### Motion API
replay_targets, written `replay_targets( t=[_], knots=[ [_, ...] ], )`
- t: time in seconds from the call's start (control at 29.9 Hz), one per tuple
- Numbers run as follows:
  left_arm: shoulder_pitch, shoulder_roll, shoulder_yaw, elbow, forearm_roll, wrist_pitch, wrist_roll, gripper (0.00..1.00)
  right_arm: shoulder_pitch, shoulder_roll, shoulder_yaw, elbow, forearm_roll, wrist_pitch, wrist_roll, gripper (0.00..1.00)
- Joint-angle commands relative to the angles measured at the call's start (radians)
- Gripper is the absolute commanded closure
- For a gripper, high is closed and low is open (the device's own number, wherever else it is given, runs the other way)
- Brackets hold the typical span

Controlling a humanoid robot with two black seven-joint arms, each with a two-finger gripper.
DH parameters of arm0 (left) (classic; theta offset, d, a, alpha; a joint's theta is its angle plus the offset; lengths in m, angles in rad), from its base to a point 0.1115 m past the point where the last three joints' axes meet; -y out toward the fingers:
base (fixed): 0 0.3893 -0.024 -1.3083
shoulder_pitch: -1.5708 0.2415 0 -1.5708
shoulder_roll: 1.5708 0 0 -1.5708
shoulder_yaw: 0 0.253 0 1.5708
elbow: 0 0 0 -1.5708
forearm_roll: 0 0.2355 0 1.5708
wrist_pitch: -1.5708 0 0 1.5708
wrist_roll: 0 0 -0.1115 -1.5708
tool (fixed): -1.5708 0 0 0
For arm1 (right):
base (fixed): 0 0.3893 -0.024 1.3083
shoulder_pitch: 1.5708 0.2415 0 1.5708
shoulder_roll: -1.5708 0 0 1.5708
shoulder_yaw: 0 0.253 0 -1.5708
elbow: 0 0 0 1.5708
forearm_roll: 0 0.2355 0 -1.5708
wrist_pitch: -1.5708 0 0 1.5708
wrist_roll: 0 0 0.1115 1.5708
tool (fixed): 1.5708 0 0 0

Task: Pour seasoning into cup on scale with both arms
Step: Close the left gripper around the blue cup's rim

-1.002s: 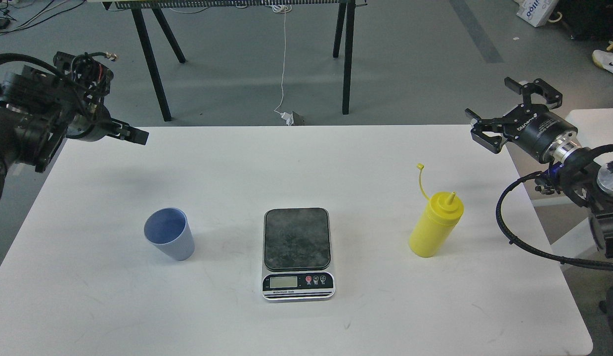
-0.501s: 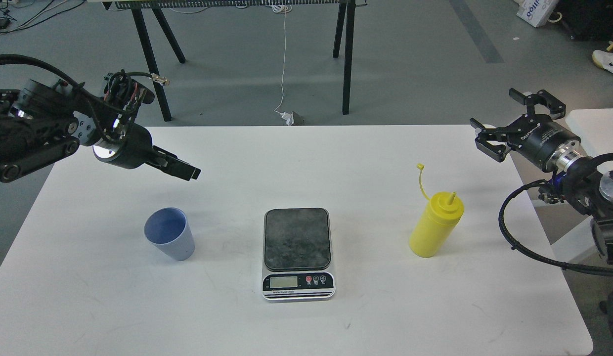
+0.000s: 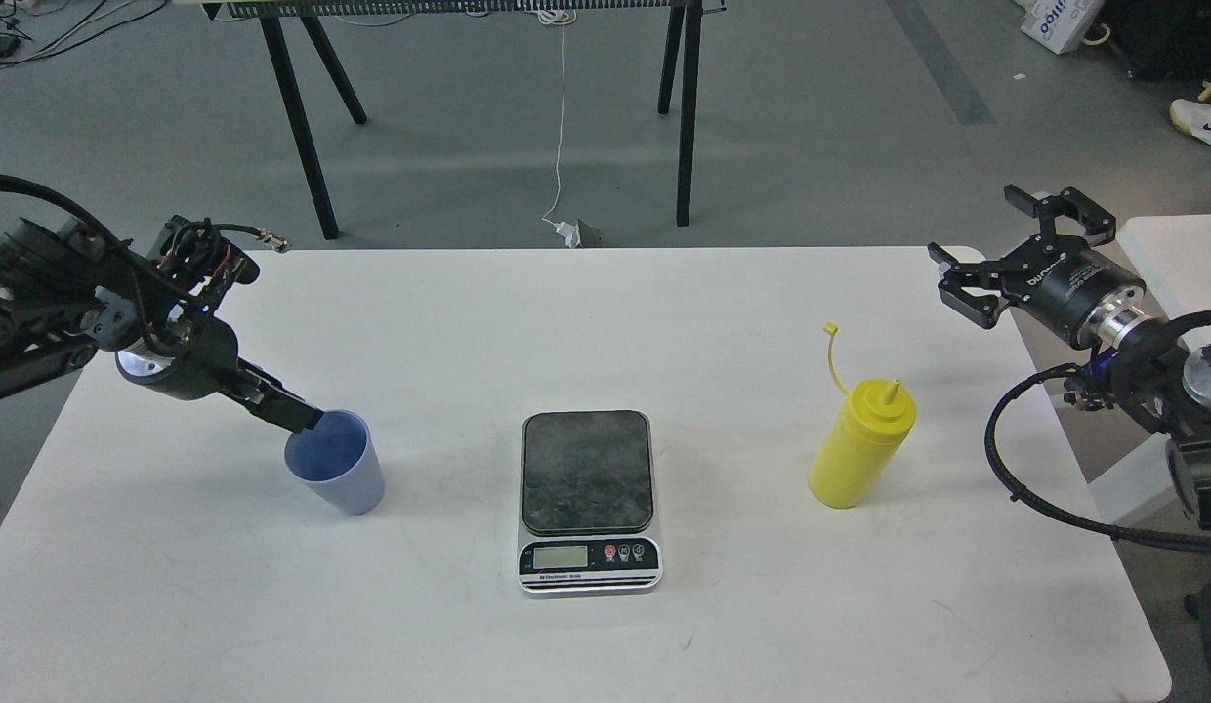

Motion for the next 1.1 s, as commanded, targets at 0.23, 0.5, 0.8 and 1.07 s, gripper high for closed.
replay_targets(
  t=[0.23,0.5,0.8,1.07],
  knots=[
    [0.039,-0.018,-0.004,0.007,-0.005,0.000,0.000,0.00,-0.005,0.000,0.000,0.002,0.000,0.000,0.000,0.03],
    [0.067,-0.021,-0.007,0.014,-0.011,0.000,0.000,0.01,-0.006,-0.001,0.000,0.002,0.000,0.000,0.000,0.03],
    [0.104,-0.018,-0.059,0.014,-0.034,0.000,0.000,0.05,-0.014,0.000,0.000,0.002,0.000,0.000,0.000,0.03],
    [0.154,-0.016,-0.127,0.012,-0.057,0.000,0.000,0.24,-0.028,-0.001,0.001,0.002,0.000,0.000,0.000,0.03]
  ],
)
